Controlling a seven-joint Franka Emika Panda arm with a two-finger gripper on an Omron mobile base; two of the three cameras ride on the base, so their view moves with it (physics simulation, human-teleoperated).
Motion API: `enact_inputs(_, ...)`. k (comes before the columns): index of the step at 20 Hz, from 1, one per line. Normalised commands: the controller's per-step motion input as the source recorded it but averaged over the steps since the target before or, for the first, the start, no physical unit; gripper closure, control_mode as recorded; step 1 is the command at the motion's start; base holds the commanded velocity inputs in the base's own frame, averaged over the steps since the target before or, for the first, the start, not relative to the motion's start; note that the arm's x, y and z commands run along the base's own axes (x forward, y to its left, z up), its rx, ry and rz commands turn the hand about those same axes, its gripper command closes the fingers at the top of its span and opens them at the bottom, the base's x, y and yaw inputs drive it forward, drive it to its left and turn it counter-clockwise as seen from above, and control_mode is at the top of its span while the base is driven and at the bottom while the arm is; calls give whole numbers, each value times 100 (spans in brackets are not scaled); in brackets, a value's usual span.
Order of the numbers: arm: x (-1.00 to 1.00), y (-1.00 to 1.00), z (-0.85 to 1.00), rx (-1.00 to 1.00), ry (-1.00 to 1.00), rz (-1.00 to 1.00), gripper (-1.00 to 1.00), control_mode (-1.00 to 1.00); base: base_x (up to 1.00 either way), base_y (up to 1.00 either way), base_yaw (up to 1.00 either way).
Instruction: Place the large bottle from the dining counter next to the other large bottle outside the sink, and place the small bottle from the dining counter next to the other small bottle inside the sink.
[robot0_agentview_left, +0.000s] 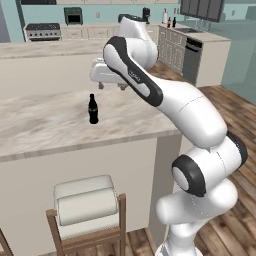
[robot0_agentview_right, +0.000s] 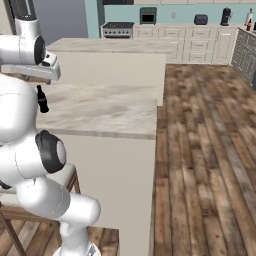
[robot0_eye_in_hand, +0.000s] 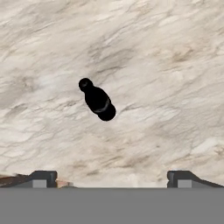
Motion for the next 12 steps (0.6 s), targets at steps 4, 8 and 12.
enact_inputs(4,0,40,0,-16,0,0,-100,-100,0,0,0)
enact_inputs(8,0,37,0,-11,4,0,-100,-100,0,0,0)
enact_inputs(12,0,4,0,-3,21,0,-100,-100,0,0,0)
